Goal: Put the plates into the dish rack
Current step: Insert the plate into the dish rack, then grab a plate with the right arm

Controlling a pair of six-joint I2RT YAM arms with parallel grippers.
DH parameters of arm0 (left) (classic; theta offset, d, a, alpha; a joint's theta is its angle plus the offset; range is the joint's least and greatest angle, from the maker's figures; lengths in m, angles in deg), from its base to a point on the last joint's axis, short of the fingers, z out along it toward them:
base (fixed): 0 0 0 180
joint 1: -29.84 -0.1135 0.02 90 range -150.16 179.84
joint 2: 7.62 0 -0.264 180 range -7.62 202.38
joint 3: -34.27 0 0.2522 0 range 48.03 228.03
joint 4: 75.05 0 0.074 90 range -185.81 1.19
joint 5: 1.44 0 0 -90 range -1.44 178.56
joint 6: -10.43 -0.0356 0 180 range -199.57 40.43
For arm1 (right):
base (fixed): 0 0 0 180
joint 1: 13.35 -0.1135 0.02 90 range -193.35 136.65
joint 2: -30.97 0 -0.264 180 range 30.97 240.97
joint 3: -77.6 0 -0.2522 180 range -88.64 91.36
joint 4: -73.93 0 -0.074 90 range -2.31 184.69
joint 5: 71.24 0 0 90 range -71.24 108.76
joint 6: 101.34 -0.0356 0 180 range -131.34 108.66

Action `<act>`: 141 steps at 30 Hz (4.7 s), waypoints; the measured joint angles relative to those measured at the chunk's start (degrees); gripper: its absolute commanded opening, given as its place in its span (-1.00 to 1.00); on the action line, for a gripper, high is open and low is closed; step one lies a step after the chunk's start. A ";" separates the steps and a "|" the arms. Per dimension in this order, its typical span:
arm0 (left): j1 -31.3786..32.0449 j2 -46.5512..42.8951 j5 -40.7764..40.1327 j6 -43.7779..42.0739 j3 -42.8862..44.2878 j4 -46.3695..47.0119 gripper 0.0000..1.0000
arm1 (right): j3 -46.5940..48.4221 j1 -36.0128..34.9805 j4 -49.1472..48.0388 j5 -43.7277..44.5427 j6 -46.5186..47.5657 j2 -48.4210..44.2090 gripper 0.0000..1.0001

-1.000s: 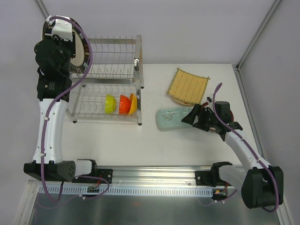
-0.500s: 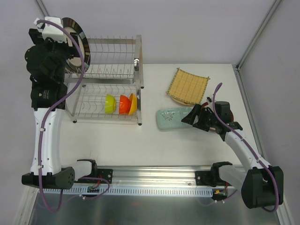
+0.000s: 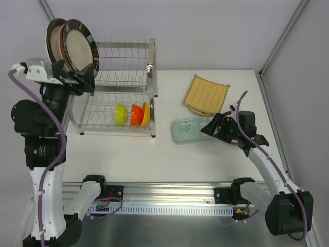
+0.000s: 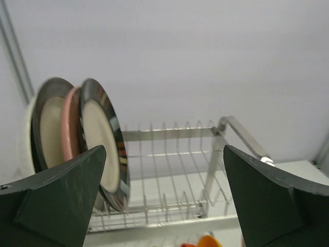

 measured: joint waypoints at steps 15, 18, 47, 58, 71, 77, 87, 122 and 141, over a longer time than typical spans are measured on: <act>0.00 -27.89 16.33 17.86 -34.56 -3.17 0.98 | 0.50 0.00 3.32 12.63 0.04 -3.96 0.99; 0.00 -31.47 19.69 19.96 -41.13 -3.91 0.98 | 0.50 0.00 3.72 14.38 -0.02 -3.85 0.98; 0.00 -39.87 18.27 22.51 -59.63 -9.29 0.98 | 4.87 8.41 -11.98 19.23 -15.63 17.51 0.23; 0.00 -39.87 18.21 22.51 -59.63 -10.08 0.98 | 10.93 10.10 -18.27 19.10 -20.57 30.21 0.06; 0.00 -39.71 18.18 22.49 -59.63 -10.08 0.98 | 14.58 10.10 -21.24 17.07 -21.27 39.36 0.02; 0.00 -39.01 18.18 22.47 -59.63 -10.10 0.98 | 15.85 10.25 -22.95 16.02 -21.70 41.53 -0.10; 0.00 -38.40 18.18 22.47 -59.63 -10.10 0.98 | 16.02 10.58 -24.57 14.45 -22.14 43.04 -0.63; 0.00 -38.16 18.25 22.47 -59.63 -10.10 0.98 | 0.74 20.24 -21.81 5.64 -24.04 22.40 -0.94; 0.00 -37.92 18.25 22.47 -59.63 -10.10 0.98 | -3.17 21.31 -25.73 4.52 -23.61 25.68 0.06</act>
